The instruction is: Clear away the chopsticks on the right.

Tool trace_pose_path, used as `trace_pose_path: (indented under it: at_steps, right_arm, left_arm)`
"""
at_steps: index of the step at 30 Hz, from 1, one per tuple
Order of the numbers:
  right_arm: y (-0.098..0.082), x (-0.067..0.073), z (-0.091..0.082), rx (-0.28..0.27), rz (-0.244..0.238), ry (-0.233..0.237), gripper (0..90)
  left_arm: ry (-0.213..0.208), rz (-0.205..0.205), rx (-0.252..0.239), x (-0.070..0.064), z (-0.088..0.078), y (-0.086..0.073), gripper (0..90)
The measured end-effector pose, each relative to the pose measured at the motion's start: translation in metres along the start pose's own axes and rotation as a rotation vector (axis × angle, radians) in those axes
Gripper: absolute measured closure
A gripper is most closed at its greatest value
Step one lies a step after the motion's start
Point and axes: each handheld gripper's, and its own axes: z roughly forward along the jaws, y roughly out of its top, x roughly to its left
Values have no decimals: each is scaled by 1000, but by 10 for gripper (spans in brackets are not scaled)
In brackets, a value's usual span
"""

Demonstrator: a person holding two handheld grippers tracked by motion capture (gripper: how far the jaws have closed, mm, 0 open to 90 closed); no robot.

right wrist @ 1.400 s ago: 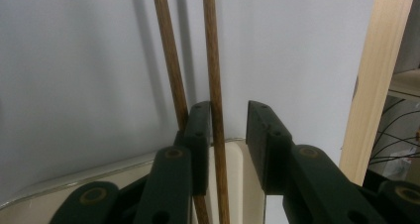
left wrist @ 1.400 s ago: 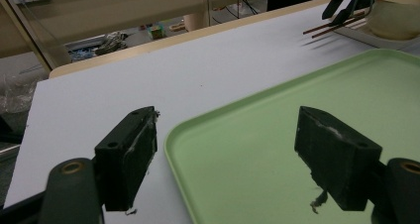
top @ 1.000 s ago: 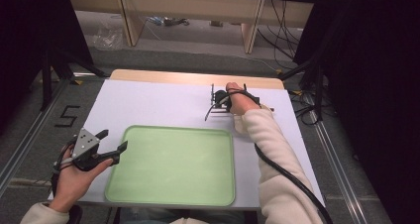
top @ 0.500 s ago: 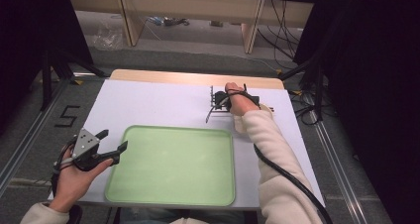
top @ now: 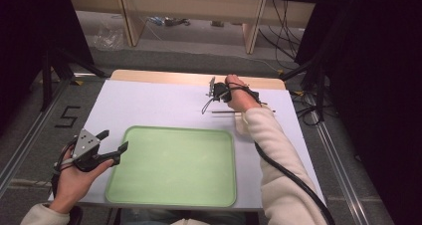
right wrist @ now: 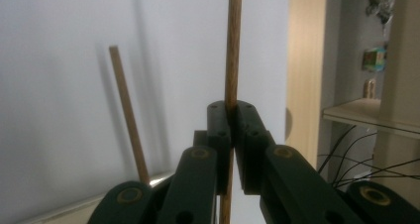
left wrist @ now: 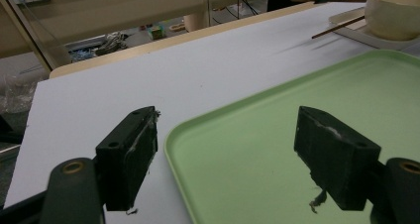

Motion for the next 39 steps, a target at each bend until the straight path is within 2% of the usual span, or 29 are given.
trace_pose_path:
  at_steps: [2, 4, 5, 11, 12, 14, 17, 19, 20, 22, 24, 26, 27, 29, 30, 31, 32, 34, 35, 36, 38, 39]
  right_arm:
    - [2, -3, -6, -33, 23, -15, 871]
    - [4, -8, -12, -50, 10, -23, 871]
    - [6, -9, -15, -70, 18, -32, 871]
    - [11, -14, -28, -113, 47, -50, 871]
    - [11, -16, -30, -123, 31, -54, 872]
    - [12, -15, -31, -126, 46, -53, 872]
    - [13, -17, -39, -179, 100, -66, 871]
    - [14, -18, -44, -209, 153, -76, 871]
    - [13, -20, -46, -227, 161, -80, 871]
    - [14, -21, -50, -275, 237, -92, 872]
    - [13, -24, -54, -304, 276, -113, 871]
    - [12, -26, -57, -310, 286, -130, 872]
    - [11, -28, -62, -342, 355, -140, 872]
    - [10, -28, -66, -375, 411, -136, 872]
    - [10, -28, -66, -375, 411, -136, 872]
    - [10, -29, -68, -386, 438, -135, 871]
    - [10, -30, -73, -414, 504, -138, 872]
    - [9, -31, -77, -435, 546, -135, 872]
    - [8, -33, -77, -456, 545, -155, 872]
    - [8, -33, -79, -466, 572, -157, 872]
    - [6, -36, -82, -501, 589, -159, 872]
    - [6, -34, -83, -518, 636, -147, 872]
  left_arm:
    - [0, 1, 1, 0, 0, 0, 246]
    - [0, -1, 1, 0, 0, 0, 247]
    - [2, 0, 3, 0, 0, 0, 248]
    - [0, -3, -2, 0, 0, 0, 249]
    - [0, -2, -1, 0, 0, 0, 249]
    - [0, -2, -1, 0, 0, 0, 250]
    - [0, -4, -2, 0, 0, 0, 250]
    - [-1, -5, -1, 0, 0, 0, 250]
    - [-1, -5, -1, 0, 0, 0, 250]
    - [-1, -5, -2, 0, 0, 0, 250]
    - [-3, -6, -3, 0, 0, 0, 250]
    - [-2, -5, -3, 0, 0, 0, 250]
    - [-2, -6, -3, 0, 0, 0, 250]
    - [-2, -5, -3, 0, 0, 0, 250]
    - [-2, -5, -3, 0, 0, 0, 250]
    - [-2, -5, -3, 0, 0, 0, 250]
    - [-2, -5, -4, 0, 0, 0, 250]
    - [-2, -3, -4, 0, 0, 0, 250]
    - [-3, -5, -3, 0, 0, 0, 250]
    - [-3, -5, -3, 0, 0, 0, 250]
    - [-2, -5, -3, 0, 0, 0, 250]
    - [-3, -6, -4, 0, 0, 0, 250]
